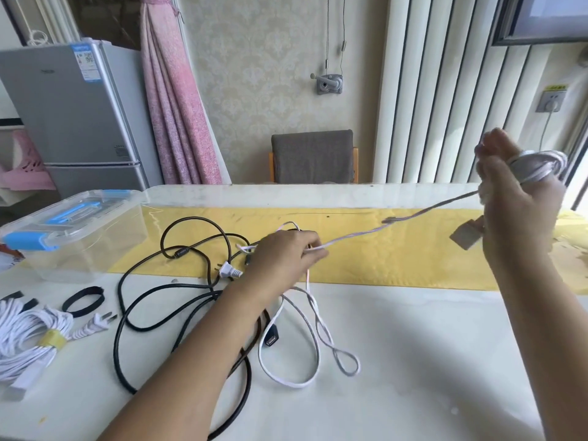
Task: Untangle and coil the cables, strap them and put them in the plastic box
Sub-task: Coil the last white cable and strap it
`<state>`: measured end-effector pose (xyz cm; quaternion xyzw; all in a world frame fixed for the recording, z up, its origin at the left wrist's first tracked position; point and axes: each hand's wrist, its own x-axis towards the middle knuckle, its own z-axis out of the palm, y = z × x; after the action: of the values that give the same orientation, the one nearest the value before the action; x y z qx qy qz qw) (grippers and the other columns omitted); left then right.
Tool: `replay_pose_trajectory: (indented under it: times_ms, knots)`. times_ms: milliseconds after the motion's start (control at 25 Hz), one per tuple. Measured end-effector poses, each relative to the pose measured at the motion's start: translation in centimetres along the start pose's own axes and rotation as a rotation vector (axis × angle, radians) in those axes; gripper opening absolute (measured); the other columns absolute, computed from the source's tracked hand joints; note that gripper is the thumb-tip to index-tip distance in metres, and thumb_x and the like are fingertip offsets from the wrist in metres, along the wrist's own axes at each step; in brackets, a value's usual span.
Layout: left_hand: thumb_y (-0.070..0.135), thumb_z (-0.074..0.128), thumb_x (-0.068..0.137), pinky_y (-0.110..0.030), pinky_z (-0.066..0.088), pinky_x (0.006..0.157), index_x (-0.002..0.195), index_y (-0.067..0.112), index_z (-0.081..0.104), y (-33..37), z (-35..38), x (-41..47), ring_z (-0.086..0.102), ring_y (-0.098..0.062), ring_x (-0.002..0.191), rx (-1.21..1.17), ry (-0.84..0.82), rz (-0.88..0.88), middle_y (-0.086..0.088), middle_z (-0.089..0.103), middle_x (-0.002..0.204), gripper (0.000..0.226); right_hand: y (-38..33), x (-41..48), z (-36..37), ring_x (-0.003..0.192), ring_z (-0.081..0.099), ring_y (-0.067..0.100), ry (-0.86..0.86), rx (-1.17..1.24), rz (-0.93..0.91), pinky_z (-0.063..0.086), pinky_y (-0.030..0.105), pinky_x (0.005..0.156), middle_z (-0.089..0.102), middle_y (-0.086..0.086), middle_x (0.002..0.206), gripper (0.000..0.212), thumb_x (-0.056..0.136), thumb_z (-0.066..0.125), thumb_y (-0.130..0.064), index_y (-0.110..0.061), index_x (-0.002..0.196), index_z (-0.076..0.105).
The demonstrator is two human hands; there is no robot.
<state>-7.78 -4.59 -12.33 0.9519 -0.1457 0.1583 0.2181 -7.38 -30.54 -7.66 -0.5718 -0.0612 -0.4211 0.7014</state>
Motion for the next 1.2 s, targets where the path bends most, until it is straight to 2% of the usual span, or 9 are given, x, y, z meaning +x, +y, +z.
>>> replay_pose_trajectory:
  times_ms: [200, 360, 480, 560, 680, 760, 840, 960, 1200]
  knots:
    - [0.01, 0.047, 0.092, -0.036, 0.028, 0.098, 0.109, 0.023, 0.067, -6.0, -2.1, 0.6, 0.048, -0.029, 0.114, 0.46, 0.131, -0.425, -0.007, 0.06, 0.117, 0.029, -0.9, 0.2, 0.0, 0.111, 0.064, 0.02, -0.09, 0.616, 0.335, 0.05, 0.029, 0.096, 0.067, 0.015, 0.117, 0.029, 0.097, 0.04, -0.003, 0.003, 0.121, 0.055]
    - [0.003, 0.047, 0.088, -0.043, 0.004, 0.117, 0.104, 0.026, 0.07, -8.2, -3.0, 0.6, 0.049, -0.03, 0.117, 0.456, 0.176, -0.538, -0.008, 0.063, 0.116, 0.037, -0.2, 0.9, -0.6, 0.107, 0.065, 0.022, 0.077, 0.775, 0.401, 0.052, 0.029, 0.092, 0.066, 0.014, 0.117, 0.029, 0.096, 0.043, -0.003, -0.001, 0.1, 0.071]
    - [0.003, 0.057, 0.082, -0.042, 0.0, 0.118, 0.093, 0.032, 0.072, -8.5, -3.6, 0.9, 0.053, -0.028, 0.113, 0.366, 0.133, -0.466, -0.005, 0.067, 0.107, 0.034, 1.0, 0.9, -0.9, 0.11, 0.064, 0.015, 0.114, 0.557, 0.344, 0.05, 0.024, 0.095, 0.063, 0.008, 0.125, 0.028, 0.096, 0.043, -0.005, -0.008, 0.11, 0.067]
    - [0.022, 0.073, 0.078, -0.043, -0.005, 0.117, 0.106, 0.034, 0.067, -7.8, -3.8, 0.6, 0.045, -0.02, 0.125, 0.35, -0.038, -0.307, 0.002, 0.06, 0.121, 0.031, 1.2, 0.9, -1.0, 0.113, 0.062, 0.015, -0.011, 0.485, 0.327, 0.048, 0.024, 0.097, 0.062, 0.008, 0.127, 0.03, 0.097, 0.041, -0.006, -0.008, 0.117, 0.062]
    - [0.046, 0.08, 0.067, -0.039, 0.006, 0.119, 0.13, 0.035, 0.05, -4.5, -2.8, 0.0, 0.028, -0.001, 0.132, -0.029, -0.27, -0.115, 0.018, 0.044, 0.132, 0.07, 0.4, 0.5, -0.5, 0.109, 0.064, 0.019, -0.247, 0.469, 0.414, 0.051, 0.026, 0.092, 0.07, 0.008, 0.112, 0.041, 0.097, 0.035, -0.002, -0.01, 0.096, 0.075]
    - [0.053, 0.078, 0.068, -0.028, 0.023, 0.115, 0.137, 0.04, 0.039, -1.3, -1.0, -0.3, 0.03, 0.004, 0.133, -0.364, -0.209, -0.001, 0.023, 0.04, 0.139, 0.08, -0.2, 0.0, -0.1, 0.099, 0.068, 0.019, -0.404, 0.463, 0.457, 0.054, 0.024, 0.082, 0.073, 0.007, 0.099, 0.048, 0.095, 0.032, -0.001, -0.012, 0.085, 0.078]
    - [0.044, 0.077, 0.074, -0.011, 0.022, 0.108, 0.143, 0.037, 0.031, 1.7, 1.3, -0.6, 0.03, 0.008, 0.131, -0.478, -0.137, 0.113, 0.018, 0.037, 0.144, 0.084, -0.5, -0.6, 0.2, 0.088, 0.069, 0.015, -0.608, 0.483, 0.498, 0.054, 0.021, 0.075, 0.071, 0.002, 0.089, 0.051, 0.094, 0.029, -0.001, -0.014, 0.082, 0.076]
    - [0.028, 0.074, 0.081, -0.011, 0.018, 0.108, 0.146, 0.028, 0.026, 5.1, 3.7, -0.9, 0.028, 0.001, 0.135, -0.449, -0.097, 0.294, 0.011, 0.033, 0.148, 0.081, -1.2, -2.0, 1.1, 0.103, 0.061, 0.027, -0.893, 0.685, 0.595, 0.048, 0.031, 0.092, 0.064, 0.016, 0.106, 0.039, 0.097, 0.026, 0.002, 0.003, 0.108, 0.063]
    - [0.016, 0.072, 0.084, -0.016, 0.042, 0.091, 0.108, 0.026, 0.047, 6.8, 4.2, -1.1, 0.059, 0.003, 0.098, -0.81, -0.003, 0.233, 0.013, 0.061, 0.099, 0.036, -2.1, -3.2, 1.2, 0.12, 0.044, 0.052, -0.876, 0.796, 0.616, 0.032, 0.051, 0.108, 0.045, 0.041, 0.124, 0.033, 0.097, 0.026, 0.008, 0.022, 0.123, 0.042]
